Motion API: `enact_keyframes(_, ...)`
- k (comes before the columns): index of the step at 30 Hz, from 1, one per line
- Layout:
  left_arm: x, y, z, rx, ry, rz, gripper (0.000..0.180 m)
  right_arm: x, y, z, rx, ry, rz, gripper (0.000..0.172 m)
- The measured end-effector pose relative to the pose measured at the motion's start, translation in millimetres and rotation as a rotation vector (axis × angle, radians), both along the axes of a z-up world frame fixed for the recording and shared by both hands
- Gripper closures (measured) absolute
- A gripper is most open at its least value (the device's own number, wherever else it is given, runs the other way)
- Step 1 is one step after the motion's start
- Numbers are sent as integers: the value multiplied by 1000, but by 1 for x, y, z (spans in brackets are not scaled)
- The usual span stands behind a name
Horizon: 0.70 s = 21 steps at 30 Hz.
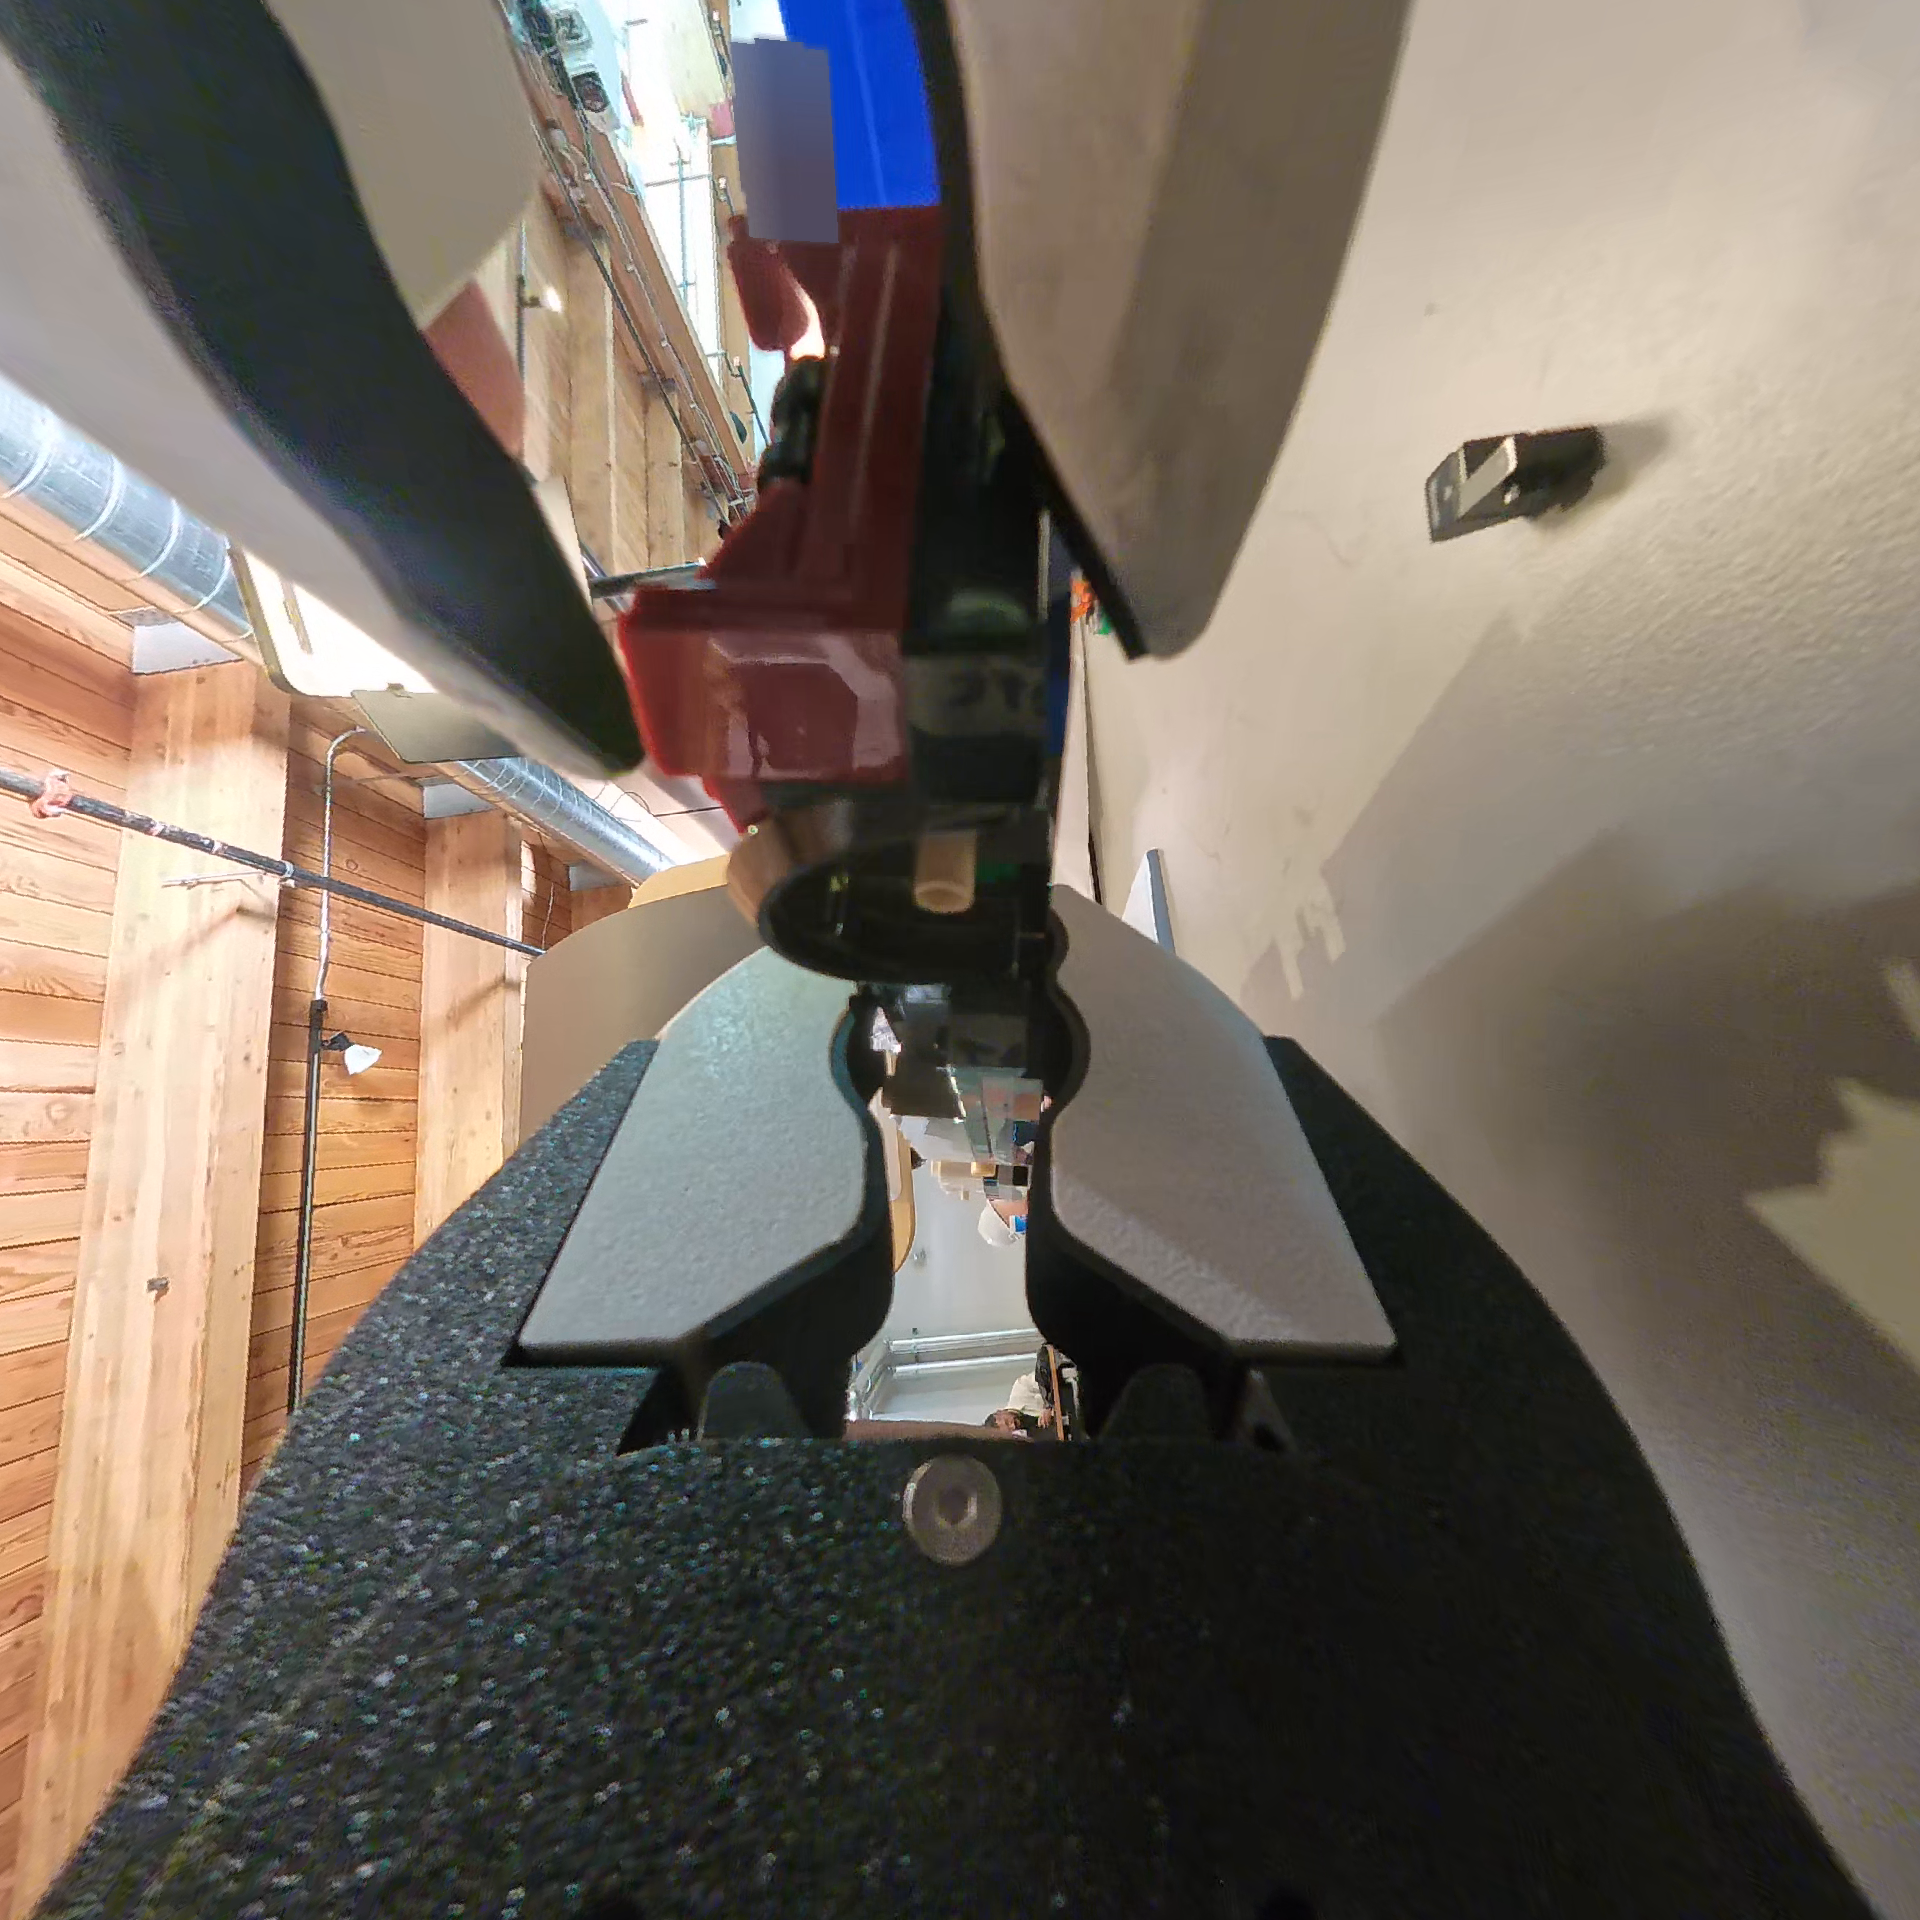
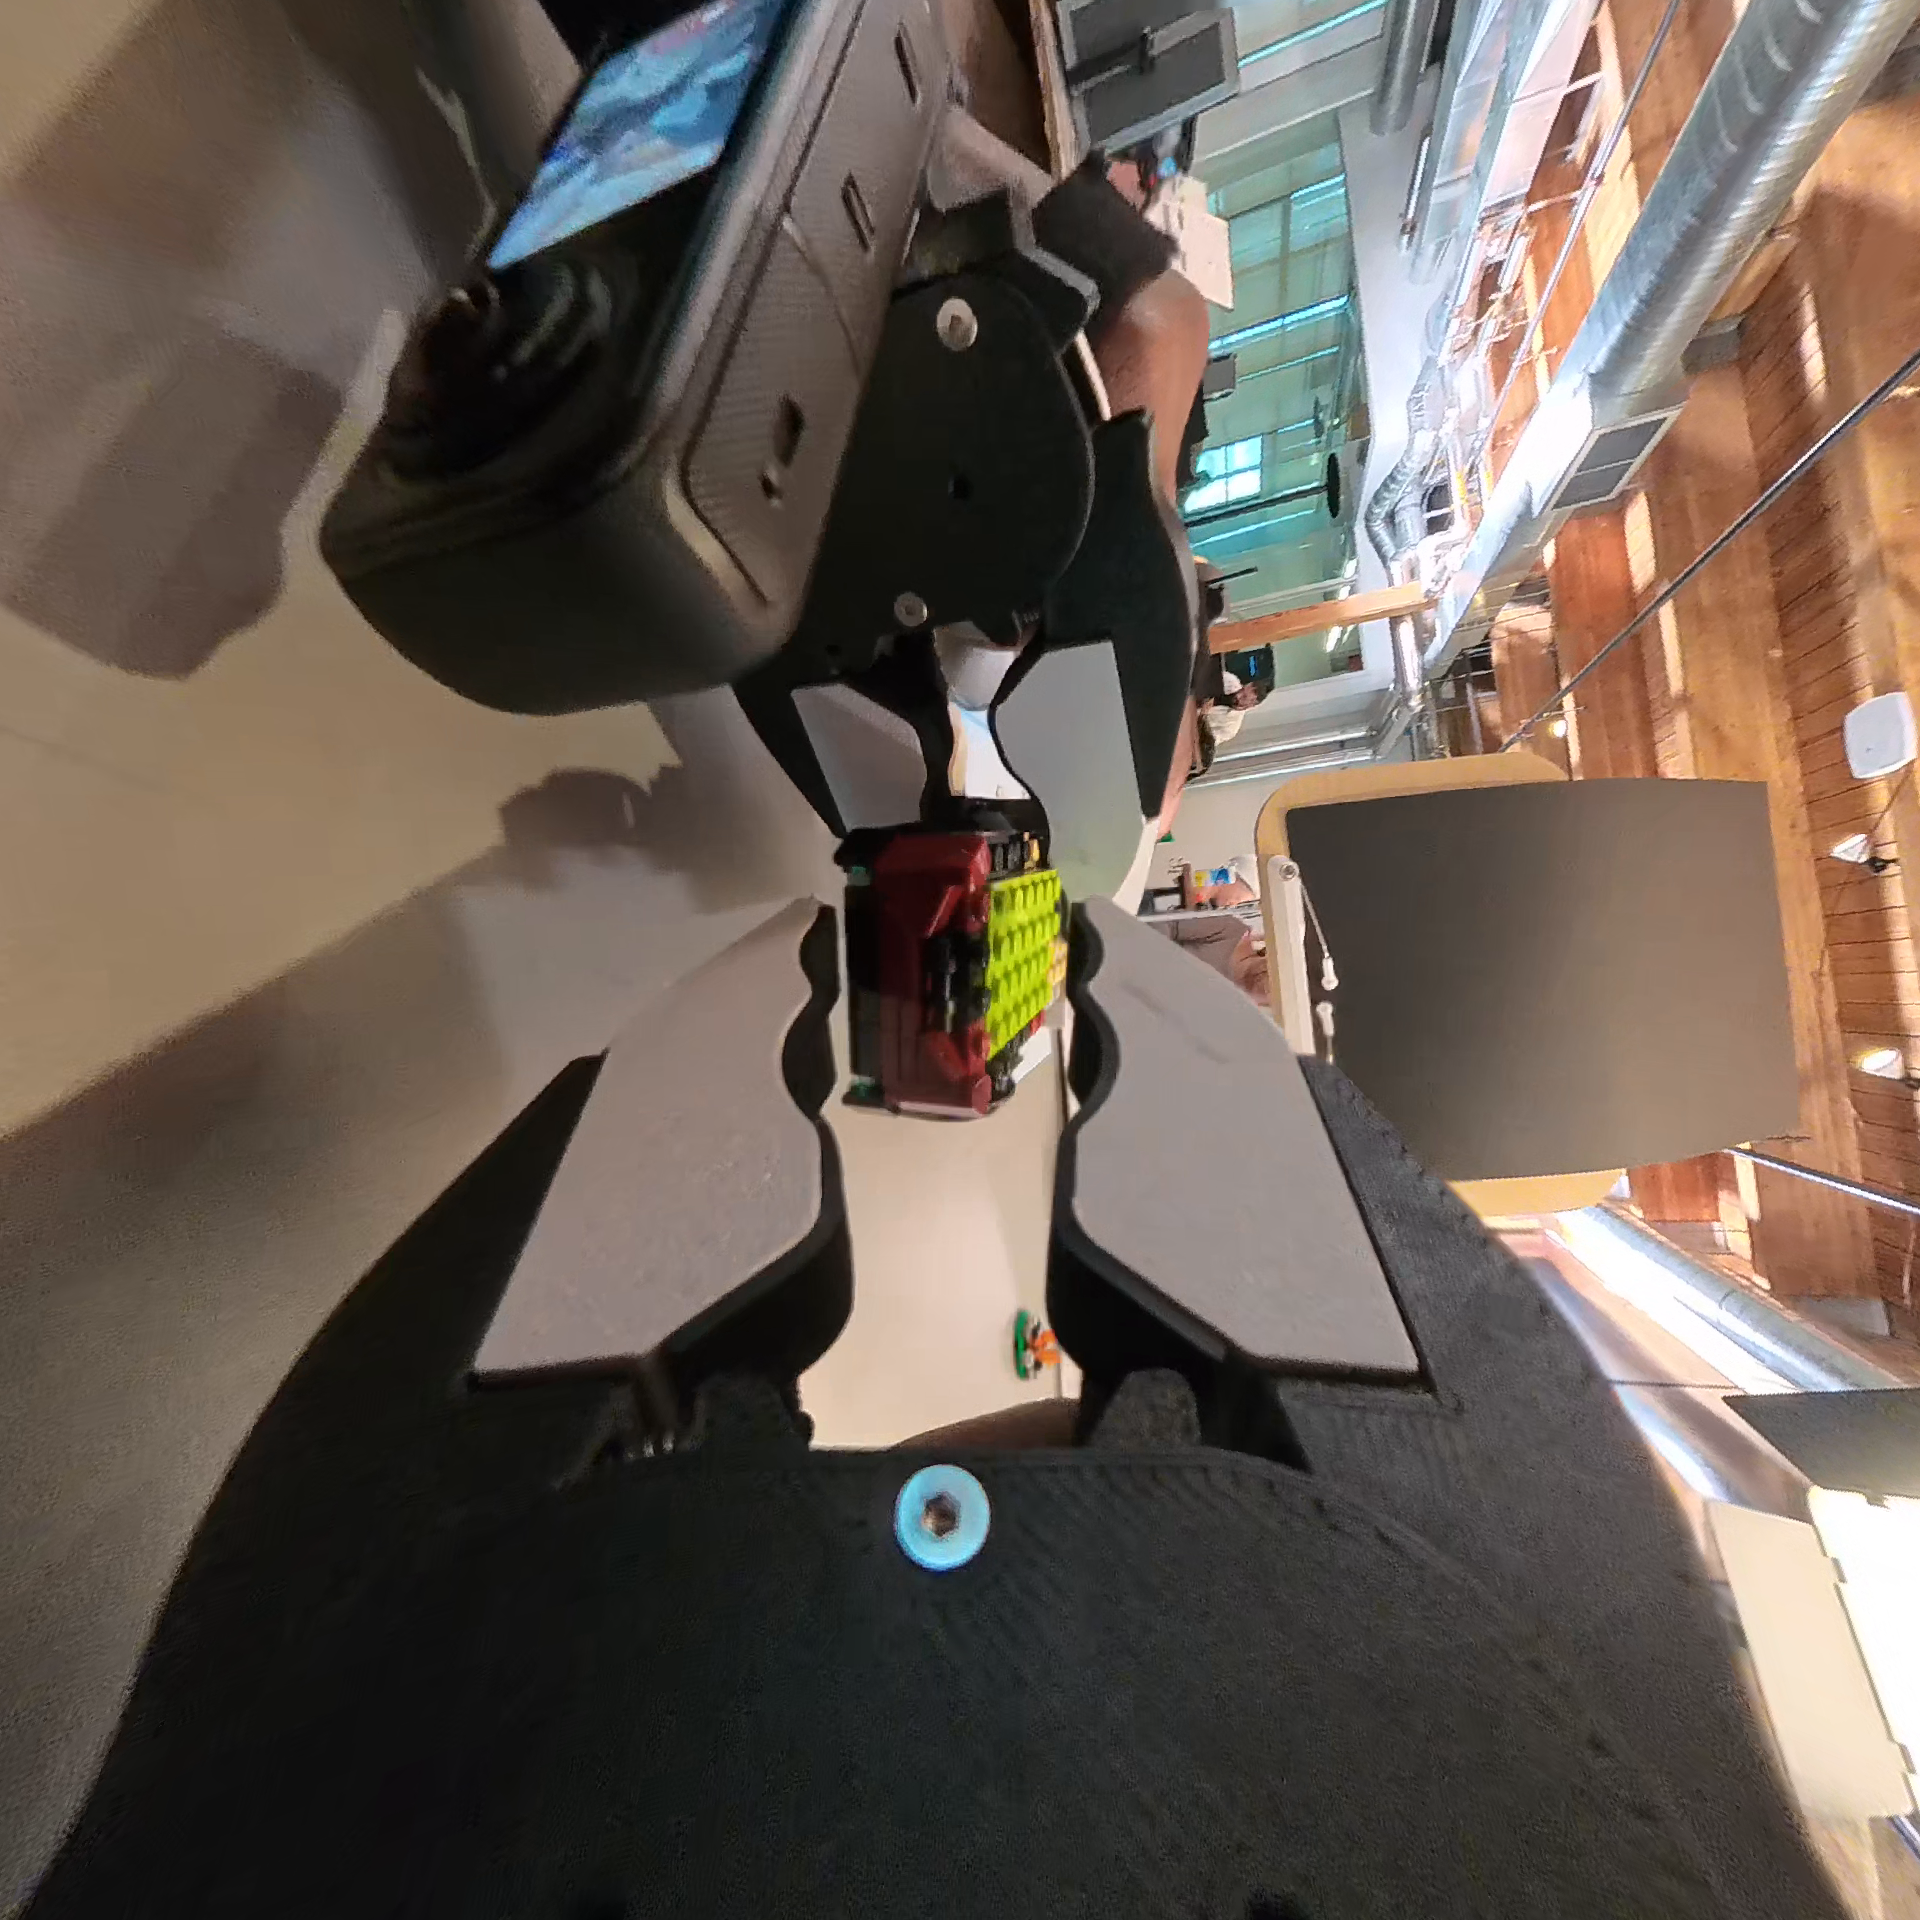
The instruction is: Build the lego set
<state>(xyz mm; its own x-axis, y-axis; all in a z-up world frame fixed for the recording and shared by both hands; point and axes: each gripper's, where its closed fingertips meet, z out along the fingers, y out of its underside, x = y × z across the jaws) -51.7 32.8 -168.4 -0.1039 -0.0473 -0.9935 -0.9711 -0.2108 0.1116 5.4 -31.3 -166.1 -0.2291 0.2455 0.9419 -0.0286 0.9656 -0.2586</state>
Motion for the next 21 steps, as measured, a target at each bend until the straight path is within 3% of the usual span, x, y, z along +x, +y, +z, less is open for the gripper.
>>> enact_keyframes(21,-1,0,5,13,-16,2,156,-8,-1,0,51,109,-2,142)
